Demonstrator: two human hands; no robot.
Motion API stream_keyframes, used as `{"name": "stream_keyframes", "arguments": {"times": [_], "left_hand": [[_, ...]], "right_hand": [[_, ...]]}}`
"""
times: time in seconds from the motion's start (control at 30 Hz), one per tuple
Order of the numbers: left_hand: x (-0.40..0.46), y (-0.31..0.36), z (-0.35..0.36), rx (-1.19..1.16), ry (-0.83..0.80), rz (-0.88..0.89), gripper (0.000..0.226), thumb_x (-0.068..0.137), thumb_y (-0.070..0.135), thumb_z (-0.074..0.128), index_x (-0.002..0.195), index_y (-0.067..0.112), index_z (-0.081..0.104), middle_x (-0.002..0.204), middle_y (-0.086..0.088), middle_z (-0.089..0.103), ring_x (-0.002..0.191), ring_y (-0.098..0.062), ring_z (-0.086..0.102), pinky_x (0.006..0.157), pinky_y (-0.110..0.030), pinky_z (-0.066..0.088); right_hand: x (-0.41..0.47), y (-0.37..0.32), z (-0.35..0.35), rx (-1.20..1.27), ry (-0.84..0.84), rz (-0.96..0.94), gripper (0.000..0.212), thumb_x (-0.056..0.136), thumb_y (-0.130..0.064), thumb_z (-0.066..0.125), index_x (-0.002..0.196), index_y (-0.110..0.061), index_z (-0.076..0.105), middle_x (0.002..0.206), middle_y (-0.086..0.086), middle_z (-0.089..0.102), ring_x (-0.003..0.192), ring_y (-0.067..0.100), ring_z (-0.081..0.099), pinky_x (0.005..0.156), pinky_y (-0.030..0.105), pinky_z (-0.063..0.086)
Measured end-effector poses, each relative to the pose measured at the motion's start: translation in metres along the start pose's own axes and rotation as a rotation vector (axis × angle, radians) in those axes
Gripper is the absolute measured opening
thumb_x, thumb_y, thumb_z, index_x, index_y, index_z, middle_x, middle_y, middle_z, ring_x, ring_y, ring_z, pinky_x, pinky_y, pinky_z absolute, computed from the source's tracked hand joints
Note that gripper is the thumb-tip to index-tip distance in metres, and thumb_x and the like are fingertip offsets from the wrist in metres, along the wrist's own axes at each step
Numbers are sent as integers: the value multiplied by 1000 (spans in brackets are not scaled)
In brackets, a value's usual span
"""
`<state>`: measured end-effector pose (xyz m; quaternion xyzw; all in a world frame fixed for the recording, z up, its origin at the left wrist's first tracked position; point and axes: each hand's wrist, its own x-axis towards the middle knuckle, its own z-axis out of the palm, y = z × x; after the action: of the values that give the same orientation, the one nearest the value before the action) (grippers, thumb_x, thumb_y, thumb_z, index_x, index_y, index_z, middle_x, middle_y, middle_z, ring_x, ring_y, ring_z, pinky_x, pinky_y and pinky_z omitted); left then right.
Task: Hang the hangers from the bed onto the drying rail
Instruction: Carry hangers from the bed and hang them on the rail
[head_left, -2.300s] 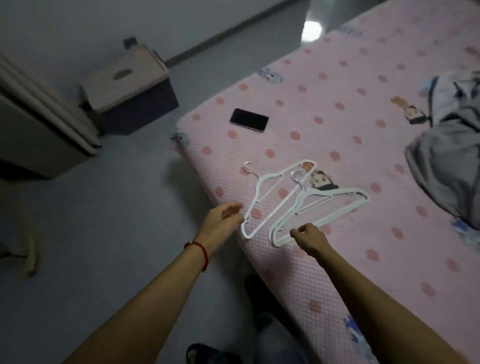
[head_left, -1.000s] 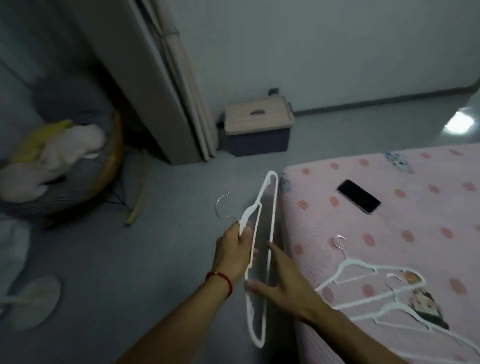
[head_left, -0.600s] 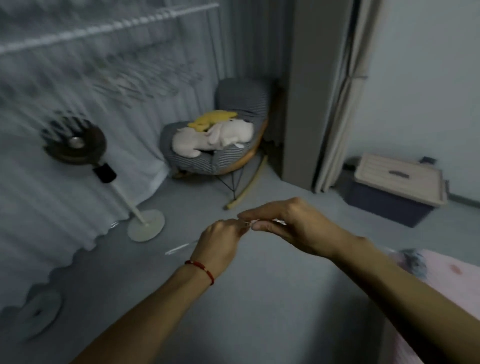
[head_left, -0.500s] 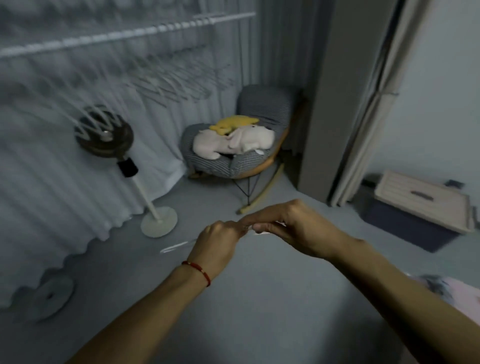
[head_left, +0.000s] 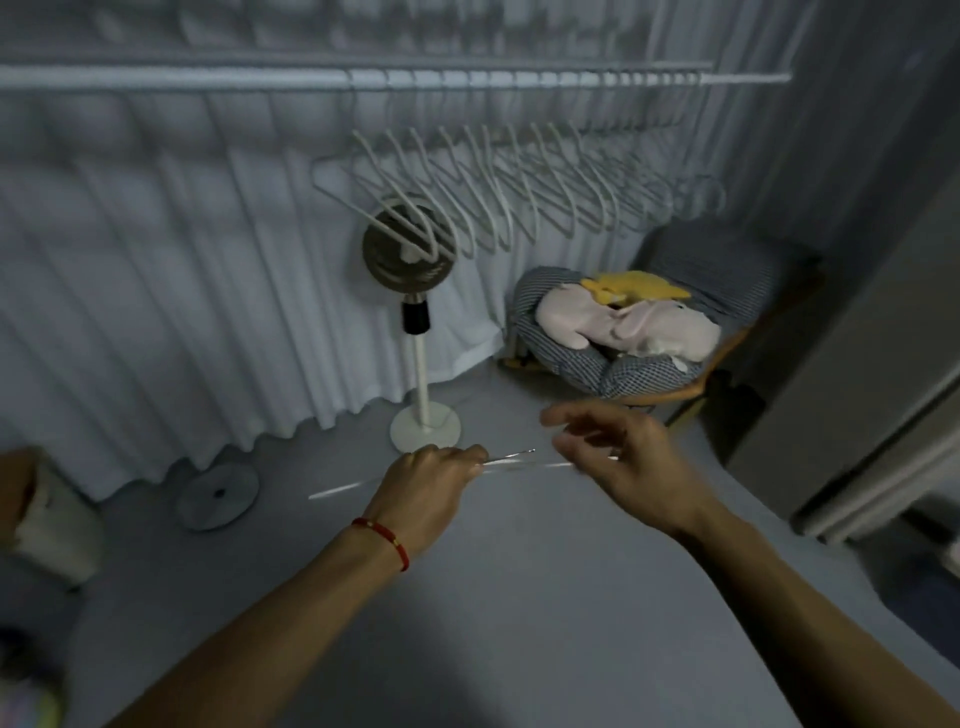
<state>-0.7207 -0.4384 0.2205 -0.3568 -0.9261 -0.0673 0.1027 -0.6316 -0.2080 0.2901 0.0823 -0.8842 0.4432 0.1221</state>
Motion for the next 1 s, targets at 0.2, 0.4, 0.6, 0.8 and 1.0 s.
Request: {"name": "stream_keyframes", "arguments": {"times": [0.2, 0.4, 0.6, 0.8, 1.0], "left_hand": [[-3, -57, -1, -28, -64, -199, 32, 94, 23, 52, 125, 31, 57, 97, -3, 70, 88, -30, 67, 69, -39, 53], [-5, -92, -21, 192, 88, -245, 37, 77, 23, 38, 97, 26, 69, 67, 1, 69, 49, -19, 64, 39, -24, 48], [-4, -95, -45, 196, 22, -457, 24, 74, 17, 76, 95, 26, 69, 76, 2, 67, 56, -20, 64, 44, -22, 38], [-7, -101, -52, 262, 1, -581, 28, 75, 19, 68, 102, 22, 70, 71, 2, 67, 62, -16, 63, 49, -24, 45], [-4, -136, -38, 109, 22, -720, 29, 93, 27, 59, 121, 20, 63, 96, -7, 70, 83, -24, 68, 68, -28, 53]], "right_hand": [[51, 54, 35, 132, -18, 115, 15, 99, -14, 59, 97, -22, 71, 89, -5, 74, 77, 15, 70, 65, 18, 53], [111, 15, 73, 101, -232, -310, 37, 90, -26, 74, 126, -29, 68, 116, -21, 69, 104, -1, 65, 88, 12, 49], [153, -4, 102, 95, -142, -740, 25, 88, -5, 72, 113, -7, 74, 110, -3, 73, 102, 0, 65, 94, 19, 51], [169, -13, 115, -15, -15, -836, 21, 82, -7, 74, 102, -12, 78, 87, 1, 77, 78, 10, 72, 72, 35, 62], [189, -15, 124, 224, -200, -354, 37, 95, -32, 66, 131, -25, 64, 117, -11, 70, 103, -3, 64, 90, 9, 48]]}}
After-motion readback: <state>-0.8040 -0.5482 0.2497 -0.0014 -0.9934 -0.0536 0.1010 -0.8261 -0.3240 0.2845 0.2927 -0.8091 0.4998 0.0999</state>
